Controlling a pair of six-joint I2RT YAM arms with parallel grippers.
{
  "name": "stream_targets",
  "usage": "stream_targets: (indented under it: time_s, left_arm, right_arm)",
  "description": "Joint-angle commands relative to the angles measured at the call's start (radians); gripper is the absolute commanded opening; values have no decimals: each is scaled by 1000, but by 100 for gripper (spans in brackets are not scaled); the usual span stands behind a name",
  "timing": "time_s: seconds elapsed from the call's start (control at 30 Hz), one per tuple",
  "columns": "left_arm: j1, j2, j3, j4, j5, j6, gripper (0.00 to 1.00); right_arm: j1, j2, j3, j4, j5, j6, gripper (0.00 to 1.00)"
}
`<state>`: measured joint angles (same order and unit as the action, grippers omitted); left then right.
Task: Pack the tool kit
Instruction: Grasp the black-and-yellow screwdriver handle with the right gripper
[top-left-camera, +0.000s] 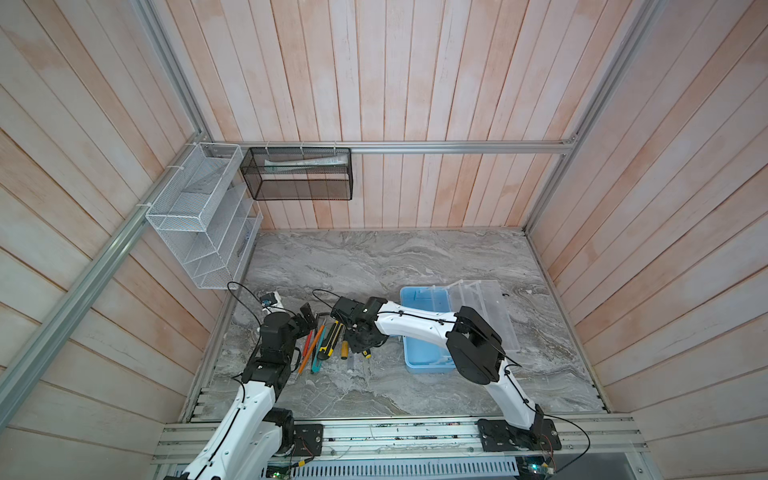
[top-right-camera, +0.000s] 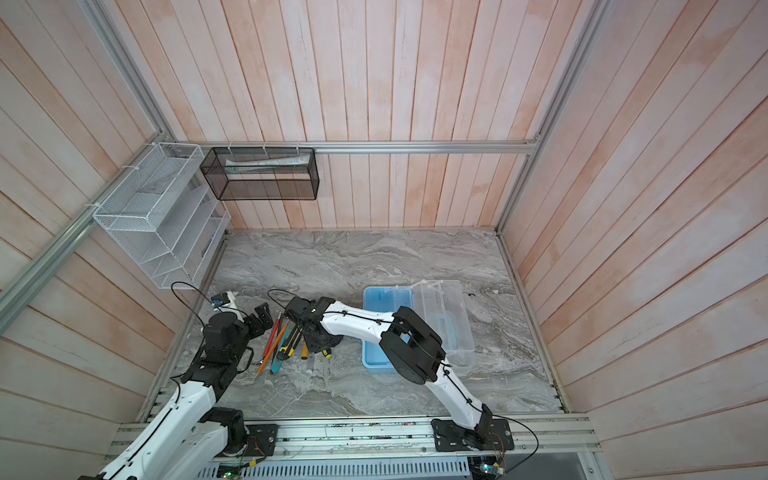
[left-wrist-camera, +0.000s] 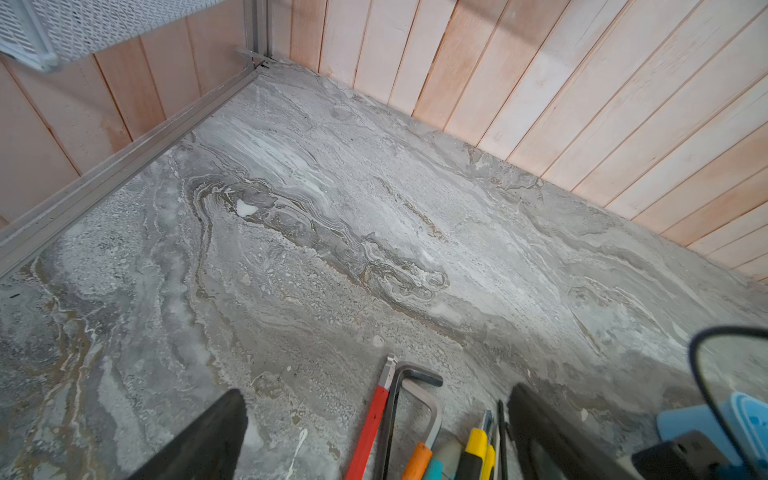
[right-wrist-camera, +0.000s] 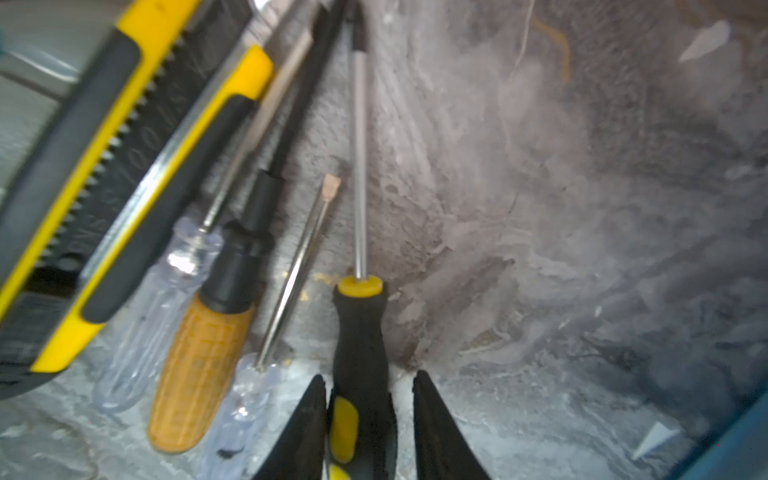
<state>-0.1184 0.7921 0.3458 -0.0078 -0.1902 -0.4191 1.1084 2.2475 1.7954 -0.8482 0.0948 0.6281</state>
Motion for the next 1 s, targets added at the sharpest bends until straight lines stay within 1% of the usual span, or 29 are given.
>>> stream_targets:
  time_s: [0.0, 0.27, 0.5, 0.77, 0.97]
  left_arm:
    - [4, -9, -14, 10, 6, 6, 100]
    - [4, -8, -12, 12, 9, 6, 100]
    - [4, -5, -12, 11, 11, 7, 100]
    - [5, -6, -13, 12, 9, 7, 100]
    - [5, -7, -13, 12, 10, 8, 100]
  right_arm:
    - [-4, -28, -24, -56, 52, -4, 33]
    - [-22, -53, -108, 89, -16, -29, 37]
    - [-28, -61, -134, 144, -8, -62, 36]
    - [-31, -51, -142, 134, -9, -92, 30]
    - [-33, -50, -126, 102, 35, -110, 22]
